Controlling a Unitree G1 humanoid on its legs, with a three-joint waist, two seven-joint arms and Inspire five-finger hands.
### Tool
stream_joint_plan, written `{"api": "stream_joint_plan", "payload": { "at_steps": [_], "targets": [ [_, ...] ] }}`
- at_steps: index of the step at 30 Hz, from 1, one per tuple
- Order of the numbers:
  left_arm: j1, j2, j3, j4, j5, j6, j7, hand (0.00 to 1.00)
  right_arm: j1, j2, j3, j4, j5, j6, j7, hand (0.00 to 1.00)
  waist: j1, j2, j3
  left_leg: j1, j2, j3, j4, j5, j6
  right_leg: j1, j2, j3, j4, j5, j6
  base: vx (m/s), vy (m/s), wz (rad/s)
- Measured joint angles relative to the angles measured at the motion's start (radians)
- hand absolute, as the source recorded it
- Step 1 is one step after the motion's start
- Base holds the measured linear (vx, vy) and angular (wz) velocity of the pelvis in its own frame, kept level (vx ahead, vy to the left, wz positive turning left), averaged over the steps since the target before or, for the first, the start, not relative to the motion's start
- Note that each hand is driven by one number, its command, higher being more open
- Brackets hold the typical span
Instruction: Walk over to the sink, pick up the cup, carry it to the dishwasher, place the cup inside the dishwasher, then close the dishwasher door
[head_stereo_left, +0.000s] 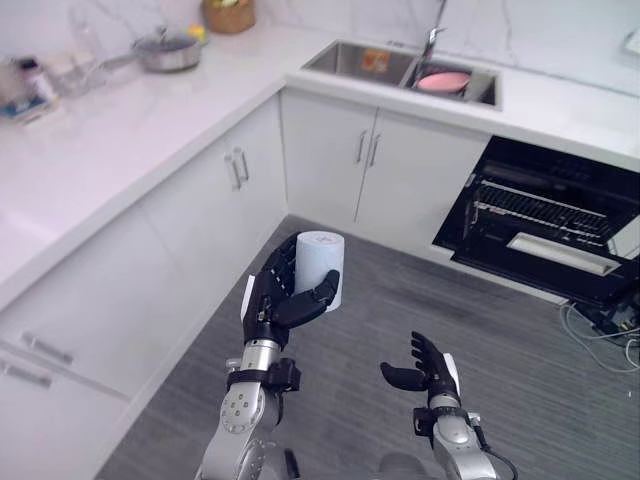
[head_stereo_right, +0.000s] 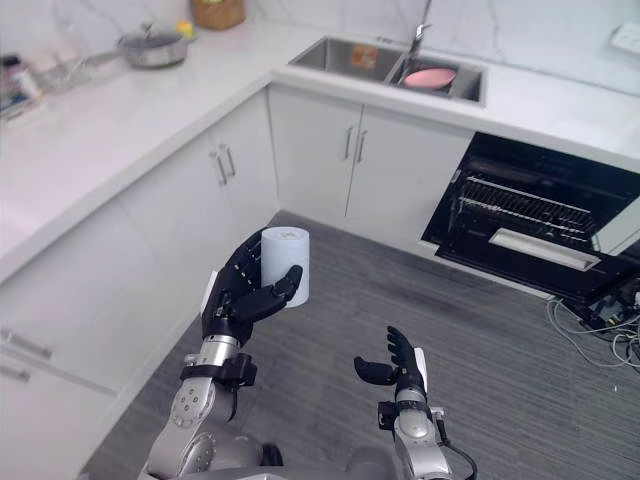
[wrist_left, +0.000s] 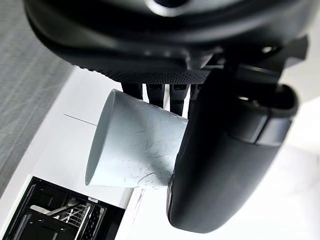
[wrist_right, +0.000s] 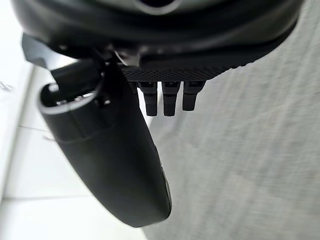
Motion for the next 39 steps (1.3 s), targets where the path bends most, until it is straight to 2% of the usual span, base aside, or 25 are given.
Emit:
{"api": "stream_joint_plan", "payload": {
  "at_steps": [2, 4, 6, 7, 8, 9, 11, 12, 13, 15, 16, 18, 19, 22, 24, 25, 26, 28, 30, 32, 33, 34, 36, 38, 39],
  "targets": [
    [-0.006, -0.001, -0.003, -0.005, 0.0, -0.014, 0.002, 0.3, -0.019, 0.006, 0.039, -0.035, -0.005, 0.0, 0.005, 0.9, -0.018, 0.006, -0.004, 0.104, -0.015, 0.054, -0.106, 0.008, -0.027, -0.125, 0.011, -0.145, -0.096, -0.039, -0.065, 0.48, 0.067, -0.61],
    [-0.008, -0.002, -0.008, -0.007, 0.0, -0.014, 0.002, 0.3, -0.036, 0.008, 0.053, -0.071, -0.009, 0.0, 0.008, 0.9, -0.045, 0.017, 0.001, 0.159, -0.016, 0.076, -0.159, 0.004, -0.046, -0.17, 0.036, -0.26, -0.288, -0.042, -0.095, 0.51, 0.019, -0.39],
    [-0.018, -0.007, -0.012, -0.007, 0.001, -0.013, 0.002, 0.3, -0.061, 0.007, 0.055, -0.099, -0.021, 0.0, 0.008, 0.9, -0.057, 0.03, 0.007, 0.206, -0.006, 0.103, -0.192, -0.017, -0.083, -0.195, 0.096, -0.351, -0.545, 0.035, -0.132, 0.55, -0.017, -0.39],
    [-0.021, -0.008, -0.012, -0.007, 0.003, -0.013, 0.002, 0.3, -0.065, 0.006, 0.06, -0.123, -0.025, 0.0, 0.008, 0.9, -0.057, 0.017, -0.005, 0.239, -0.023, 0.109, -0.209, -0.033, -0.11, -0.183, 0.138, -0.389, -0.749, 0.149, -0.155, 0.49, -0.033, -0.31],
    [-0.021, -0.009, -0.013, -0.005, 0.005, -0.013, 0.002, 0.3, -0.063, 0.003, 0.061, -0.135, -0.026, -0.001, 0.008, 0.9, -0.062, 0.009, -0.01, 0.265, -0.037, 0.102, -0.218, -0.042, -0.125, -0.174, 0.145, -0.384, -0.789, 0.231, -0.211, 0.79, -0.064, -0.2],
    [-0.027, -0.033, -0.019, 0.028, 0.021, -0.01, 0.001, 0.3, -0.063, -0.03, 0.058, -0.144, -0.032, -0.001, 0.007, 0.9, -0.078, 0.069, -0.033, 0.305, -0.005, 0.075, -0.212, -0.071, -0.147, -0.165, 0.171, -0.372, -0.746, 0.324, -0.264, 0.67, -0.081, -0.13],
    [-0.037, -0.044, -0.029, 0.049, 0.023, -0.007, 0.001, 0.3, -0.059, -0.041, 0.048, -0.161, -0.033, 0.0, 0.007, 0.9, -0.073, 0.104, -0.052, 0.262, 0.061, 0.051, -0.053, -0.07, -0.151, -0.158, 0.201, -0.366, -0.697, 0.265, -0.267, 0.61, -0.151, -0.2],
    [-0.064, -0.059, -0.033, 0.081, 0.029, -0.006, 0.0, 0.3, -0.032, -0.044, 0.027, -0.217, -0.032, 0.0, 0.005, 0.9, -0.07, 0.118, -0.045, 0.175, 0.152, 0.032, 0.246, -0.002, -0.176, -0.098, 0.234, -0.365, -0.7, 0.219, -0.266, 0.56, -0.187, -0.21],
    [-0.07, -0.063, -0.033, 0.094, 0.034, -0.006, 0.0, 0.3, -0.021, -0.042, 0.028, -0.241, -0.032, 0.0, 0.003, 0.9, -0.066, 0.119, -0.045, 0.137, 0.193, 0.023, 0.369, 0.007, -0.193, -0.059, 0.253, -0.358, -0.722, 0.212, -0.266, 0.63, -0.183, -0.34],
    [-0.069, -0.065, -0.044, 0.116, 0.039, -0.006, -0.001, 0.3, 0.013, -0.035, 0.027, -0.334, -0.032, -0.002, -0.007, 0.9, -0.049, 0.114, -0.041, 0.057, 0.258, 0.021, 0.611, 0.003, -0.186, 0.064, 0.294, -0.317, -0.805, 0.201, -0.263, 0.42, -0.07, -0.58],
    [-0.066, -0.064, -0.053, 0.117, 0.039, -0.006, -0.006, 0.3, 0.02, -0.036, 0.027, -0.388, -0.031, -0.018, -0.017, 0.9, -0.05, 0.109, -0.038, -0.006, 0.267, 0.021, 0.675, -0.015, -0.156, 0.127, 0.297, -0.285, -0.844, 0.185, -0.254, 0.43, -0.03, -0.68],
    [-0.066, -0.067, -0.064, 0.117, 0.04, -0.006, -0.02, 0.3, 0.009, -0.035, 0.028, -0.43, -0.029, -0.041, -0.025, 0.9, -0.046, 0.103, -0.037, -0.107, 0.257, 0.01, 0.646, -0.041, -0.113, 0.18, 0.297, -0.235, -0.876, 0.163, -0.247, 0.47, 0.026, -0.68],
    [-0.066, -0.069, -0.063, 0.116, 0.04, -0.006, -0.022, 0.3, -0.005, -0.035, 0.03, -0.436, -0.028, -0.048, -0.024, 0.9, -0.039, 0.102, -0.037, -0.163, 0.223, -0.026, 0.551, -0.053, -0.096, 0.203, 0.292, -0.195, -0.886, 0.155, -0.236, 0.42, 0.109, -0.91],
    [-0.065, -0.069, -0.053, 0.116, 0.043, -0.006, -0.016, 0.3, -0.014, -0.034, 0.049, -0.434, -0.022, -0.046, -0.02, 0.9, -0.01, 0.097, -0.033, -0.242, 0.105, -0.166, 0.218, -0.041, -0.105, 0.235, 0.27, -0.083, -0.885, 0.127, -0.202, 0.34, 0.152, -1.04],
    [-0.063, -0.071, -0.039, 0.116, 0.055, -0.006, -0.014, 0.3, -0.017, -0.038, 0.061, -0.434, -0.02, -0.045, -0.015, 0.9, 0.005, 0.099, -0.035, -0.246, 0.052, -0.255, 0.018, 0.032, -0.114, 0.245, 0.259, -0.009, -0.871, 0.106, -0.169, 0.37, 0.214, -1.18],
    [-0.059, -0.072, -0.021, 0.115, 0.065, -0.006, -0.008, 0.3, -0.024, -0.038, 0.076, -0.432, -0.018, -0.045, -0.015, 0.9, 0.013, 0.11, -0.041, -0.223, 0.043, -0.29, -0.075, 0.146, -0.123, 0.246, 0.264, 0.051, -0.849, 0.089, -0.137, 0.49, 0.315, -1.53],
    [-0.043, -0.07, 0.0, 0.109, 0.072, -0.006, 0.006, 0.3, -0.032, -0.038, 0.096, -0.431, -0.01, -0.045, -0.013, 0.9, 0.021, 0.111, -0.043, -0.165, 0.043, -0.276, -0.103, 0.261, -0.08, 0.263, 0.271, 0.118, -0.838, 0.067, -0.112, 0.42, 0.268, -1.48],
    [-0.038, -0.054, 0.038, 0.107, 0.078, -0.006, 0.025, 0.3, -0.033, -0.011, 0.122, -0.442, 0.012, -0.045, -0.008, 0.9, 0.006, 0.063, -0.051, -0.147, 0.031, -0.217, -0.06, 0.212, -0.048, 0.281, 0.239, 0.167, -0.846, 0.049, -0.087, 0.35, 0.232, -0.92],
    [-0.035, -0.049, 0.067, 0.106, 0.078, -0.005, 0.032, 0.3, -0.039, 0.002, 0.125, -0.459, 0.019, -0.049, 0.01, 0.9, 0.01, 0.046, -0.056, -0.113, 0.019, -0.153, -0.059, 0.17, -0.002, 0.266, 0.214, 0.194, -0.811, 0.039, -0.071, 0.29, 0.213, -0.84],
    [-0.023, -0.048, 0.087, 0.103, 0.08, -0.005, 0.043, 0.3, -0.044, 0.006, 0.127, -0.459, 0.02, -0.05, 0.028, 0.9, 0.011, 0.047, -0.055, -0.046, 0.004, -0.1, -0.112, 0.159, 0.001, 0.212, 0.19, 0.154, -0.671, 0.02, -0.036, 0.2, 0.192, -0.86],
    [-0.018, -0.048, 0.098, 0.099, 0.08, -0.005, 0.051, 0.3, -0.045, 0.009, 0.129, -0.458, 0.02, -0.051, 0.033, 0.9, 0.011, 0.048, -0.054, 0.004, -0.002, -0.064, -0.157, 0.159, 0.001, 0.161, 0.159, 0.079, -0.547, 0.013, 0.006, 0.12, 0.147, -0.75],
    [-0.012, -0.047, 0.103, 0.091, 0.08, -0.005, 0.058, 0.3, -0.046, 0.011, 0.129, -0.457, 0.021, -0.051, 0.039, 0.9, 0.009, 0.049, -0.053, 0.028, -0.004, -0.048, -0.175, 0.157, 0.004, 0.136, 0.14, 0.025, -0.492, 0.013, 0.01, 0.13, 0.134, -0.67],
    [-0.005, -0.047, 0.115, 0.063, 0.08, -0.007, 0.072, 0.3, -0.046, 0.015, 0.137, -0.457, 0.021, -0.052, 0.051, 0.9, 0.003, 0.051, -0.053, 0.076, -0.003, -0.016, -0.2, 0.148, 0.019, 0.09, 0.066, -0.164, -0.387, -0.016, -0.039, 0.12, 0.073, -0.47],
    [-0.008, -0.047, 0.12, 0.029, 0.081, -0.018, 0.073, 0.3, -0.06, 0.02, 0.146, -0.457, 0.021, -0.056, 0.06, 0.9, -0.009, 0.051, -0.056, 0.083, 0.006, 0.008, -0.209, 0.14, 0.019, 0.039, -0.008, -0.377, -0.401, -0.044, -0.096, 0.11, -0.031, -0.32],
    [-0.011, -0.047, 0.12, 0.029, 0.081, -0.022, 0.073, 0.3, -0.068, 0.021, 0.148, -0.457, 0.021, -0.057, 0.063, 0.9, -0.012, 0.051, -0.056, 0.084, 0.009, 0.016, -0.207, 0.139, 0.017, 0.032, -0.023, -0.432, -0.426, -0.043, -0.101, 0.15, -0.1, -0.37]
  ]
}}
